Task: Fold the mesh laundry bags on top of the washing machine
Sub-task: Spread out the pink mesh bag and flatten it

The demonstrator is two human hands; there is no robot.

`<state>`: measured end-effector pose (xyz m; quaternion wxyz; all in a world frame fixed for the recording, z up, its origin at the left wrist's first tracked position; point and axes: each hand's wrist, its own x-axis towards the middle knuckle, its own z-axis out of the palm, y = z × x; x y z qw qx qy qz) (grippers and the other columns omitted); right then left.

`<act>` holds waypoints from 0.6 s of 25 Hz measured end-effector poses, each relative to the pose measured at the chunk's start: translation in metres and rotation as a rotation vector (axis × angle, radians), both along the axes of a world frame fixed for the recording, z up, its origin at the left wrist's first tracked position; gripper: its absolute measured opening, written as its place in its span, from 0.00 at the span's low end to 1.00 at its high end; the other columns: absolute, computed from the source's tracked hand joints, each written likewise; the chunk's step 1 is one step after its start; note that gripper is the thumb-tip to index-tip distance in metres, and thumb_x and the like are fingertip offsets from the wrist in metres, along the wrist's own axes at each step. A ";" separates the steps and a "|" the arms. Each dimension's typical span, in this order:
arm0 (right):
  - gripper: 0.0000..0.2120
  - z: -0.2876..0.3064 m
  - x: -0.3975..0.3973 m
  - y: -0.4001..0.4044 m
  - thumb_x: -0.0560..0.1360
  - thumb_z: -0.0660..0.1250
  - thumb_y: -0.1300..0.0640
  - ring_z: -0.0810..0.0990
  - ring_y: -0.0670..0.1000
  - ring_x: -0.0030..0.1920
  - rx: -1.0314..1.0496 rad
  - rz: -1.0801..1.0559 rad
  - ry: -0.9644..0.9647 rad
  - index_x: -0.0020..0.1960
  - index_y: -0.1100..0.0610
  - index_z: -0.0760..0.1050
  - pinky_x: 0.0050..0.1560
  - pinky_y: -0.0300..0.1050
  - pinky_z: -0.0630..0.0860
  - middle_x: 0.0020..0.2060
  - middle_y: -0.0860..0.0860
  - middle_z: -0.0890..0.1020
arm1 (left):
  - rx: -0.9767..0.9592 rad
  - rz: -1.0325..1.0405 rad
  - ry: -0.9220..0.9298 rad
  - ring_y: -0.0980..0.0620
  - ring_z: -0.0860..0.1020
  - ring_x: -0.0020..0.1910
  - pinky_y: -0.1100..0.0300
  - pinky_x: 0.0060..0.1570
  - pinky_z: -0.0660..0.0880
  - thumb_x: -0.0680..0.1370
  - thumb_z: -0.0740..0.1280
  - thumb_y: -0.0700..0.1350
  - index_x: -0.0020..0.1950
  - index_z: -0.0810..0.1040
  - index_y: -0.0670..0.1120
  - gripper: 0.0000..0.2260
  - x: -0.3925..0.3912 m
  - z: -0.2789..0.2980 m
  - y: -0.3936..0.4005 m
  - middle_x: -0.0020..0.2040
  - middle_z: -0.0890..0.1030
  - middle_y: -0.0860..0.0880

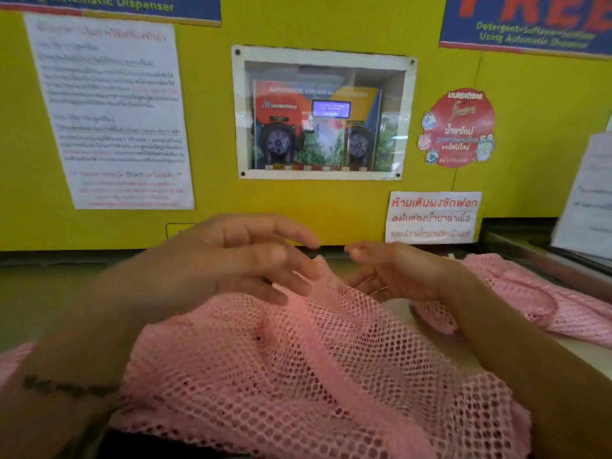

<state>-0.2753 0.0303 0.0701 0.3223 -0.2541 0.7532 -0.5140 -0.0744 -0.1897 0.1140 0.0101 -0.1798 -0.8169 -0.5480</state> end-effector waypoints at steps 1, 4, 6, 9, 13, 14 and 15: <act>0.30 -0.004 0.003 -0.006 0.75 0.68 0.50 0.81 0.61 0.58 0.079 0.001 0.118 0.74 0.48 0.62 0.64 0.61 0.72 0.59 0.62 0.82 | -0.043 0.231 0.086 0.47 0.82 0.55 0.52 0.56 0.79 0.78 0.67 0.44 0.59 0.80 0.51 0.10 -0.006 -0.002 -0.009 0.54 0.85 0.48; 0.36 -0.012 0.014 -0.017 0.72 0.72 0.60 0.80 0.51 0.56 0.366 0.090 0.452 0.75 0.46 0.60 0.55 0.47 0.76 0.59 0.52 0.79 | -0.703 0.565 -0.050 0.54 0.77 0.59 0.55 0.60 0.73 0.78 0.65 0.48 0.64 0.74 0.59 0.15 -0.022 -0.024 -0.038 0.61 0.79 0.55; 0.32 -0.009 0.017 -0.019 0.73 0.70 0.64 0.78 0.45 0.53 0.318 0.072 0.549 0.72 0.45 0.64 0.47 0.41 0.75 0.58 0.49 0.77 | -1.037 0.479 -0.322 0.53 0.72 0.65 0.53 0.66 0.69 0.74 0.65 0.56 0.72 0.65 0.60 0.26 -0.030 -0.049 -0.050 0.71 0.72 0.54; 0.23 0.007 0.015 -0.013 0.74 0.64 0.68 0.79 0.52 0.50 -0.032 -0.193 0.555 0.64 0.46 0.71 0.47 0.48 0.75 0.55 0.55 0.76 | -0.971 0.513 -0.306 0.49 0.68 0.70 0.48 0.70 0.65 0.72 0.65 0.58 0.73 0.62 0.60 0.30 -0.041 -0.069 -0.056 0.75 0.66 0.51; 0.21 0.015 -0.001 0.021 0.74 0.63 0.67 0.78 0.55 0.48 0.151 -0.238 0.599 0.60 0.46 0.74 0.47 0.52 0.73 0.53 0.55 0.77 | -1.051 0.830 -0.347 0.46 0.76 0.63 0.51 0.64 0.72 0.72 0.63 0.55 0.68 0.74 0.53 0.24 -0.044 -0.075 -0.066 0.68 0.75 0.47; 0.22 0.012 -0.003 0.028 0.73 0.63 0.66 0.78 0.53 0.49 0.366 -0.170 0.633 0.61 0.45 0.74 0.48 0.51 0.73 0.53 0.52 0.76 | -1.093 0.949 -0.352 0.45 0.78 0.58 0.51 0.60 0.75 0.72 0.63 0.53 0.64 0.77 0.50 0.21 -0.041 -0.071 -0.070 0.63 0.79 0.45; 0.22 0.008 -0.003 0.033 0.73 0.63 0.66 0.77 0.51 0.48 0.540 -0.108 0.648 0.62 0.46 0.73 0.46 0.48 0.73 0.51 0.49 0.76 | -1.098 1.070 -0.297 0.44 0.79 0.53 0.51 0.55 0.77 0.72 0.63 0.49 0.59 0.79 0.47 0.17 -0.037 -0.066 -0.074 0.57 0.81 0.44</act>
